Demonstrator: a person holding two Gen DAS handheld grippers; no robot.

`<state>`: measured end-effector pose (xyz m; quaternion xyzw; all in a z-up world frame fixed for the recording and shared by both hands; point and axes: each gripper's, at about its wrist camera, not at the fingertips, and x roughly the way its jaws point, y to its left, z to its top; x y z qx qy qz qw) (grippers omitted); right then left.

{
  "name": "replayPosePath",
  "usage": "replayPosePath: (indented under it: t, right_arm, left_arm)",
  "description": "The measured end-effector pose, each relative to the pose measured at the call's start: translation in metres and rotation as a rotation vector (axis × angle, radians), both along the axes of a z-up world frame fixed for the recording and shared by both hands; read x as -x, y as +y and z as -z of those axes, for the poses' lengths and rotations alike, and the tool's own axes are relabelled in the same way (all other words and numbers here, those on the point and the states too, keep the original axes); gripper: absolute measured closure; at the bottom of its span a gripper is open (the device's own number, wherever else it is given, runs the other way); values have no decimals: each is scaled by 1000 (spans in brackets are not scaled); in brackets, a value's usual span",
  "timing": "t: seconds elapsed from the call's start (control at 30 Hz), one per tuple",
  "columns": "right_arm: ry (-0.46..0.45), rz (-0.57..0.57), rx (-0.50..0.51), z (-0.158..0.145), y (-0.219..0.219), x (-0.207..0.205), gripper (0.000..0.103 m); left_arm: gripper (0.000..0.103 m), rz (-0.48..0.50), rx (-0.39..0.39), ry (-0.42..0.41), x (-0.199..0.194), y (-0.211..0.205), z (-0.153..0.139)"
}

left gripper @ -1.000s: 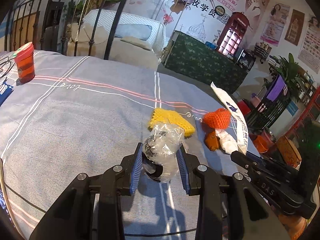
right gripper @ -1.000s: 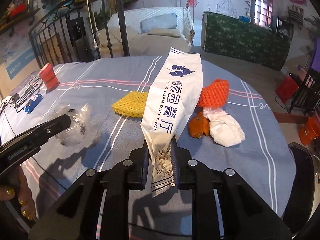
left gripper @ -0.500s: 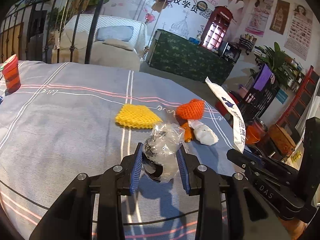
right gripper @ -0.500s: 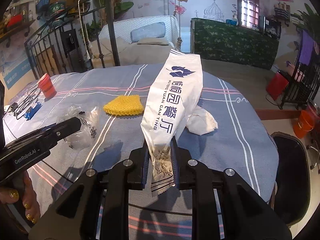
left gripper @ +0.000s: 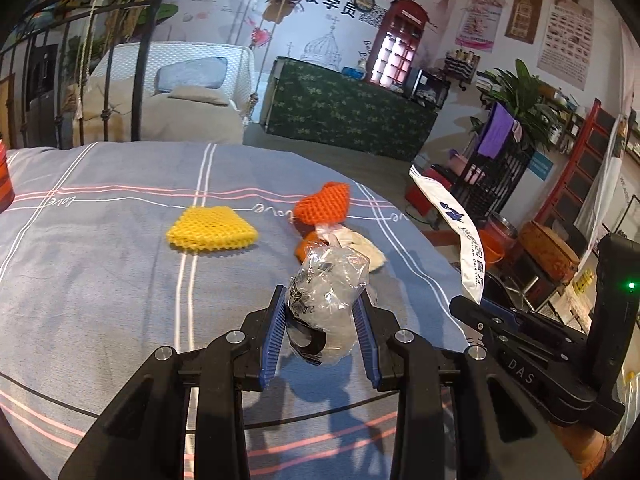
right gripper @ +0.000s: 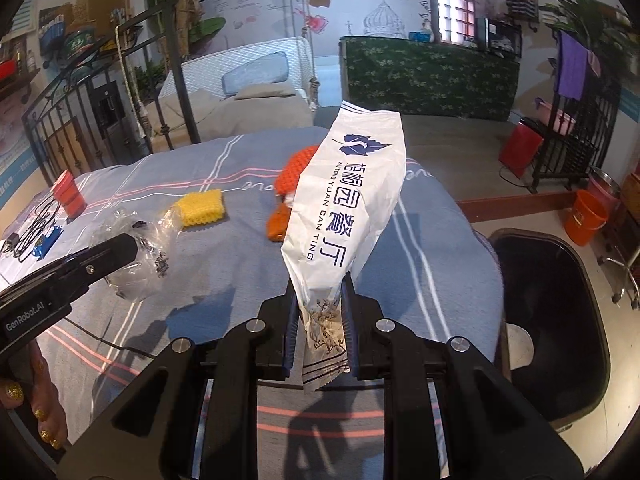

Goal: Collect trash
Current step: 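Carry the paper bag into the bin and open the right gripper while left carries plastic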

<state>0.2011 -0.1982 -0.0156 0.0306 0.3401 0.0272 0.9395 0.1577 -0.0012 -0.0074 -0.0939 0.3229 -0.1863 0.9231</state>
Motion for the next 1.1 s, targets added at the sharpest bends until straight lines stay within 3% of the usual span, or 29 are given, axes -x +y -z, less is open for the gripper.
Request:
replayPosePath:
  t: [0.43, 1.1]
  right_arm:
    - [-10, 141, -14, 8, -67, 19, 83]
    - [88, 379, -6, 56, -171, 24, 83]
  left_arm:
    - [70, 149, -40, -47, 5, -64, -3]
    - [70, 355, -69, -73, 9, -156, -1]
